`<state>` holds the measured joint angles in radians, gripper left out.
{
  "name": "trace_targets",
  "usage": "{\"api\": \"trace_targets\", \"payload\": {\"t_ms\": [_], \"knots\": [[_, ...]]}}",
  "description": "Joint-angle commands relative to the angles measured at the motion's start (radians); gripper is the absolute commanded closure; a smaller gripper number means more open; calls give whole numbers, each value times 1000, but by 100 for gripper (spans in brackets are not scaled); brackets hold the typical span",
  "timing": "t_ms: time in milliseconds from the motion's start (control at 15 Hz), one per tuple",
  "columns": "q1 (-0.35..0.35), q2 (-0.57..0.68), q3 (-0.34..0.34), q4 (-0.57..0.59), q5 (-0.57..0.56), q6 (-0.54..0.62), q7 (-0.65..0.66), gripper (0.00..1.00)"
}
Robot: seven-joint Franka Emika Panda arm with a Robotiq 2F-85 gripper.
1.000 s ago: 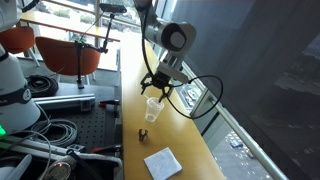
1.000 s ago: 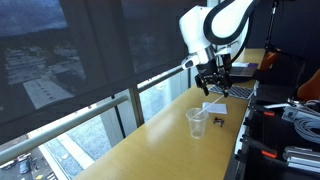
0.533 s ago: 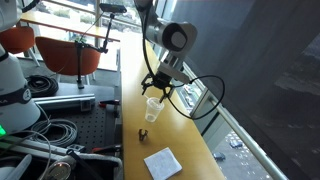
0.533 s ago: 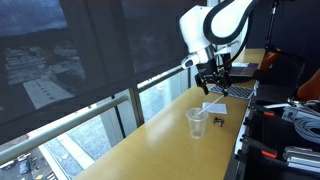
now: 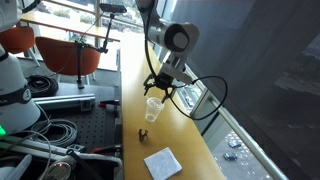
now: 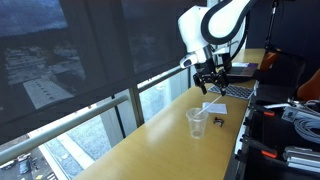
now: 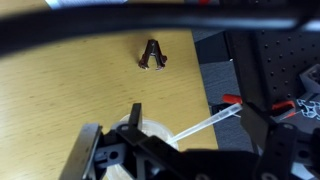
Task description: Lift the straw from the table and put it in the cup
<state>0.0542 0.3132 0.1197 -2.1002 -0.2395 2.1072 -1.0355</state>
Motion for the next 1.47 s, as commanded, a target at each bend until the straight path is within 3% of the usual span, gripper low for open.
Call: {"api": "trace_targets", "payload": {"t_ms": [0, 600, 1200, 1400], "knots": [[-12, 38, 0, 56, -3, -7, -42, 0], [-15, 93, 12, 129, 13, -26, -81, 0], [13, 29, 17, 29, -18, -28, -52, 0], [7, 23, 19, 16, -18, -36, -102, 0]]}}
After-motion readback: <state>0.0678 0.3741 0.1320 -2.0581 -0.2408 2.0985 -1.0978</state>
